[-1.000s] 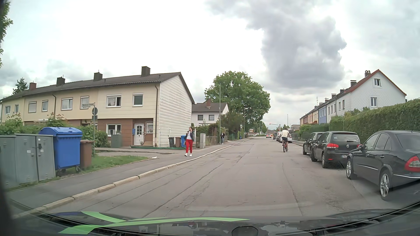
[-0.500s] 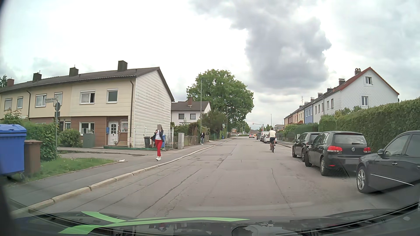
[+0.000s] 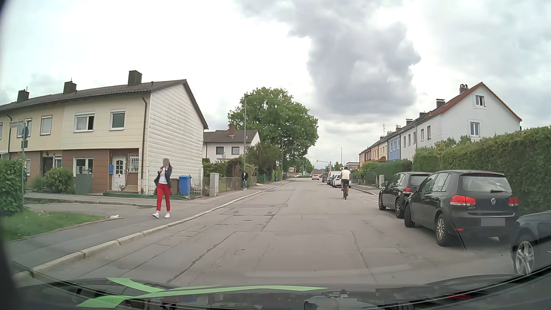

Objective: Follow the waypoints while adhering to traffic rules and regulations

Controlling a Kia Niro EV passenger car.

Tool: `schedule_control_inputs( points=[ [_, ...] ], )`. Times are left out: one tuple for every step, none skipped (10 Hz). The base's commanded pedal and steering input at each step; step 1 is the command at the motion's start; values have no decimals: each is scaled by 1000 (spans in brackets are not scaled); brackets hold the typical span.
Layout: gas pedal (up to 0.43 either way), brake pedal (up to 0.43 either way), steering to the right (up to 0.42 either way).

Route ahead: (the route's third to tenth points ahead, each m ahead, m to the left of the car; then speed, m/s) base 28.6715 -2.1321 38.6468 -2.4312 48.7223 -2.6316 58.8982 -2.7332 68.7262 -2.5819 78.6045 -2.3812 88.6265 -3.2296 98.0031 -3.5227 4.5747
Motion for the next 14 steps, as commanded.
schedule_control_inputs(
  points=[
    [98,0,57],
    [98,0,53],
    [98,0,51],
    [98,0,49],
    [98,0,43],
    [98,0,34],
    [98,0,28],
    [87,0,26],
    [79,0,24],
    [67,0,21],
    [59,0,19],
    [47,0,18],
    [28,0,18],
    [28,0,18]
  ],
)
